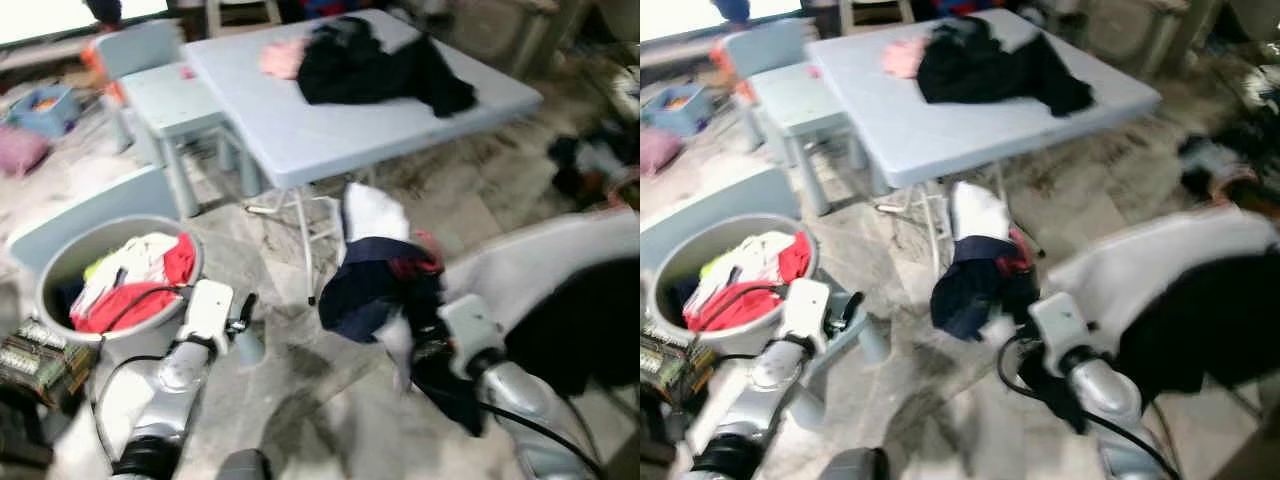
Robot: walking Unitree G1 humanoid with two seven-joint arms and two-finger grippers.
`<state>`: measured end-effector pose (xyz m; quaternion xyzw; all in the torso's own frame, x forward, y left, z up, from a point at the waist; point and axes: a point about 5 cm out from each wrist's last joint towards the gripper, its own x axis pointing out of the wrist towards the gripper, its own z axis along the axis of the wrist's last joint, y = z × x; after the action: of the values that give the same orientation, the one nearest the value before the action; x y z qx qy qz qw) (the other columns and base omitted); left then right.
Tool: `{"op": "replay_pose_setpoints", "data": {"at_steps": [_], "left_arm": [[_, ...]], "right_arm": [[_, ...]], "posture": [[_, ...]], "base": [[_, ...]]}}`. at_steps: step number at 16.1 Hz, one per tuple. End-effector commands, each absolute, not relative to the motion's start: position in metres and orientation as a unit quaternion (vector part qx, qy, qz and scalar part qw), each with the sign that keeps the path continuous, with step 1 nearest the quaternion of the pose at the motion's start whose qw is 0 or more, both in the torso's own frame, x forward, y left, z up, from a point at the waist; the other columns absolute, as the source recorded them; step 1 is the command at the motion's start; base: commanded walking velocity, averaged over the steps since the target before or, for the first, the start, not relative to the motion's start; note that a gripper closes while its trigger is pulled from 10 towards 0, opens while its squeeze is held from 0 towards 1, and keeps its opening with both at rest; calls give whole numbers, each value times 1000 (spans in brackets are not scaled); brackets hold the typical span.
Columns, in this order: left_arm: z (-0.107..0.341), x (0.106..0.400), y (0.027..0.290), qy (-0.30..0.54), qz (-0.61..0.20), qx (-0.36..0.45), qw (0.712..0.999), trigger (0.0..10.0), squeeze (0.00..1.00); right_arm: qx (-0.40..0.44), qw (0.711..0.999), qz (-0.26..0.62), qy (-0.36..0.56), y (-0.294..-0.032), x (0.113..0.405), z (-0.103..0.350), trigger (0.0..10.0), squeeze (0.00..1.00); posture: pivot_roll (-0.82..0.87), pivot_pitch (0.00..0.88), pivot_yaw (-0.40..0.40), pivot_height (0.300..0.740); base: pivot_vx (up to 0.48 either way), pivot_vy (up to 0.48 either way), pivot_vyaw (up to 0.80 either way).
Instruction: Hang hanger
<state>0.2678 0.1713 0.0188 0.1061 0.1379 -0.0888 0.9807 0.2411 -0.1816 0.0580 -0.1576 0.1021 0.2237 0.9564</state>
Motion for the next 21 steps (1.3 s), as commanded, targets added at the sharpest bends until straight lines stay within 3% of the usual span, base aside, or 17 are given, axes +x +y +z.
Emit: {"op": "replay_pose_setpoints", "data": {"at_steps": [1,4,14,17,21], "left_arm": [[21,270,170,132,-89,111,981,10000,0],[22,272,168,129,-93,114,981,10000,0],[36,291,170,101,-112,157,976,10000,0],[52,307,162,73,-135,178,972,10000,0],[59,308,170,54,-112,165,979,10000,0]], "right_arm": [[-156,948,268,68,-172,246,76,10000,0],[-143,929,338,58,-157,250,88,10000,0],[-130,919,366,62,-147,265,100,10000,0],[-165,962,212,55,-155,300,101,10000,0],[-136,975,157,80,-173,303,98,10000,0]], "posture": [[-74,0,-12,740],[-76,0,-11,740],[-74,0,-4,740],[-76,0,12,740],[-48,0,21,740]], "base": [[0,0,581],[0,0,481],[0,0,142],[0,0,0],[0,0,0]]}}
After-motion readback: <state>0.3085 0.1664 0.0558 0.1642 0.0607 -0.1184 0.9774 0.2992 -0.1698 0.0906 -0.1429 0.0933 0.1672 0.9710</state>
